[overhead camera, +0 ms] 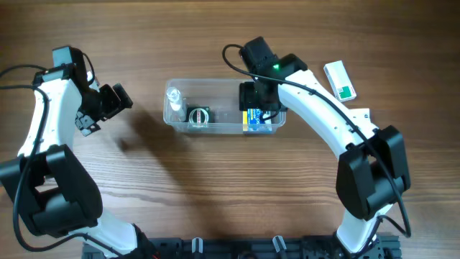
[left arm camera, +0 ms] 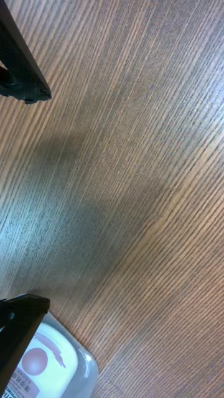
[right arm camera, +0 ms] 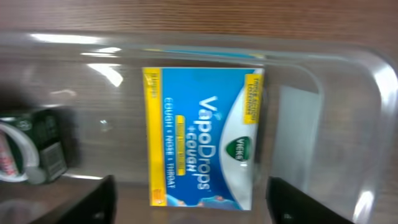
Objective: Pack container
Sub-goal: 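Carry VapoDrops box with right gripper into container, then lower VapoDrops box into container's right end and open right gripper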
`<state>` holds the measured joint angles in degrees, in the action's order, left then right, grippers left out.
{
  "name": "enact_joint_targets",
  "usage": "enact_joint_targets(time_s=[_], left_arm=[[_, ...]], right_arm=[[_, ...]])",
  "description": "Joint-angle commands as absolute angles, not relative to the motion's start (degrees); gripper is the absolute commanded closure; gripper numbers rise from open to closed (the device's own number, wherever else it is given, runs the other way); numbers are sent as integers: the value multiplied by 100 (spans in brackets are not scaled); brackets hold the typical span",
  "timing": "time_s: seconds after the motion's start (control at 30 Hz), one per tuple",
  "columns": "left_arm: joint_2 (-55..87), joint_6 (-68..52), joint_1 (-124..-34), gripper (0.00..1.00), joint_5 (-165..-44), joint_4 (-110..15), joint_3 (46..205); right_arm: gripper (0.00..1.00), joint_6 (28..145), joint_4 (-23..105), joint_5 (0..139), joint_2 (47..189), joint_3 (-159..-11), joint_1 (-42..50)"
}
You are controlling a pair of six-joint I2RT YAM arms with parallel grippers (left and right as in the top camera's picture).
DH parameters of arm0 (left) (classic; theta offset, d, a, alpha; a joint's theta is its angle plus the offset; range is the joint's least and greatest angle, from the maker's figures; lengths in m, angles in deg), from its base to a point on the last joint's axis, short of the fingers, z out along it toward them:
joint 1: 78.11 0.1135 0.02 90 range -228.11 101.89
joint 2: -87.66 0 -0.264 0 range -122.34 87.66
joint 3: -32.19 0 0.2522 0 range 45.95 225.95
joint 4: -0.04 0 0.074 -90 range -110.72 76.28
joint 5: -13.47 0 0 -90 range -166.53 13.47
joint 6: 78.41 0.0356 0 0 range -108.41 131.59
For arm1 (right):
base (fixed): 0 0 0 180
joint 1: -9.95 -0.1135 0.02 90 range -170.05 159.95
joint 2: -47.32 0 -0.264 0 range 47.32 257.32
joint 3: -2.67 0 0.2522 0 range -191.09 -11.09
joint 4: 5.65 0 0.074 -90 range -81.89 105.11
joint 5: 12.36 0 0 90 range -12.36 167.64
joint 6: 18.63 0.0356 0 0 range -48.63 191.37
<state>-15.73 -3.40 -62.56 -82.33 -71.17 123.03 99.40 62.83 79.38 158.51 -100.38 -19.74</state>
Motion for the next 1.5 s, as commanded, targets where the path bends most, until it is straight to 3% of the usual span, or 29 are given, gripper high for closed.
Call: enact_joint_targets(time_s=[0.0,0.07,0.13,0.63,1.47], left_arm=[[-1427,-390,-6245,0,-8220,-7115,12266],[-1427,-390,-6245,0,-8220,-7113,12266],[-1427,-390,-6245,0,-8220,-7115,12266],[-1427,-390,-6245,0,-8220,-7115,12268],[-1427,-390,-6245,0,-8220,-7115,12266]], right_arm=[[63,9835,6167,7302,15823,-10226,-2003],[83,9839,5996,7304,15823,-10209,-2108],[96,9835,5797,7313,15847,-10207,-2261],[95,10596,5330,8128,16140,-9923,-2628],[96,10379,5336,8583,16713,-9923,-2626]])
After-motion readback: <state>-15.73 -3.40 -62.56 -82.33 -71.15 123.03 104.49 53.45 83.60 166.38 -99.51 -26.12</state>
